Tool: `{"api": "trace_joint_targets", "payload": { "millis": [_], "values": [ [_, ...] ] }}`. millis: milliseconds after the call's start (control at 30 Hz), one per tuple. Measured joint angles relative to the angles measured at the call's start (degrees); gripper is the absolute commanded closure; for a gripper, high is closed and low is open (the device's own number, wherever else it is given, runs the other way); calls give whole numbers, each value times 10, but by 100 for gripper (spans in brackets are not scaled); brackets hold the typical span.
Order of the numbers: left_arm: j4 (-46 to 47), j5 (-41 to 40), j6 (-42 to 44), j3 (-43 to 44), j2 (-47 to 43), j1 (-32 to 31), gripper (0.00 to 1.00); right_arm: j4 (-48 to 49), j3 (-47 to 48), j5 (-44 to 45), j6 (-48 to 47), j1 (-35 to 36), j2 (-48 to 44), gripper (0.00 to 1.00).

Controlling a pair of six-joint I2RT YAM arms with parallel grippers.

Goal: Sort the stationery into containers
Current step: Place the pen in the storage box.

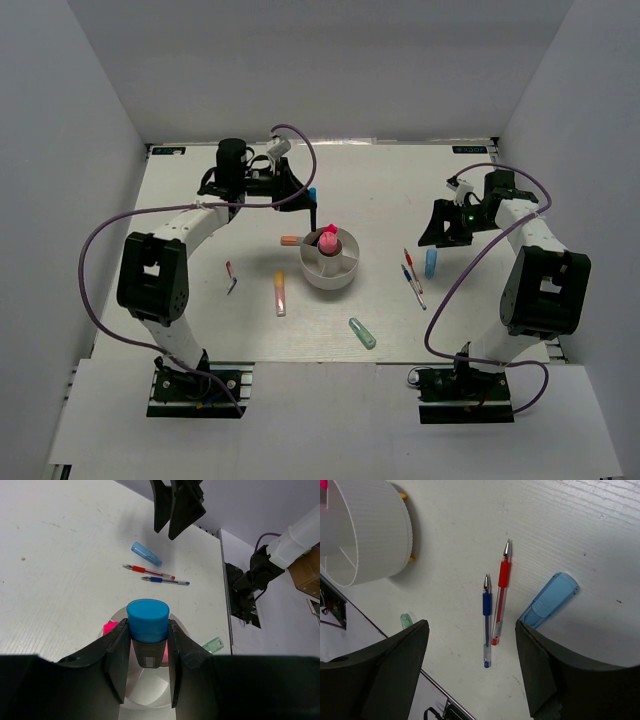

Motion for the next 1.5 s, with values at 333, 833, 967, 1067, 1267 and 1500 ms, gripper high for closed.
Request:
{"api": "trace_joint_targets", "payload": {
  "millis": [333, 833, 967, 1067, 1267, 1500],
  "values": [
    [-35, -19, 50, 19, 40, -14, 100, 0, 0, 0, -1, 0, 0, 24],
    [-149, -35, 161, 24, 50, -31, 51, 0, 0, 0, -3, 0, 0, 25],
    [-171, -43, 178, 26, 50, -37, 45, 0, 0, 0, -3, 0, 0, 24],
    [-181, -51, 185, 28, 50, -35, 41, 0, 0, 0, -3, 0, 0, 24],
    [-201, -91, 175, 48, 38, -15, 40, 0, -2, 0, -3, 0, 0, 24],
    [-323, -171, 237, 172, 48, 37, 47, 0, -4, 2, -6, 0, 0, 24]
  ]
}}
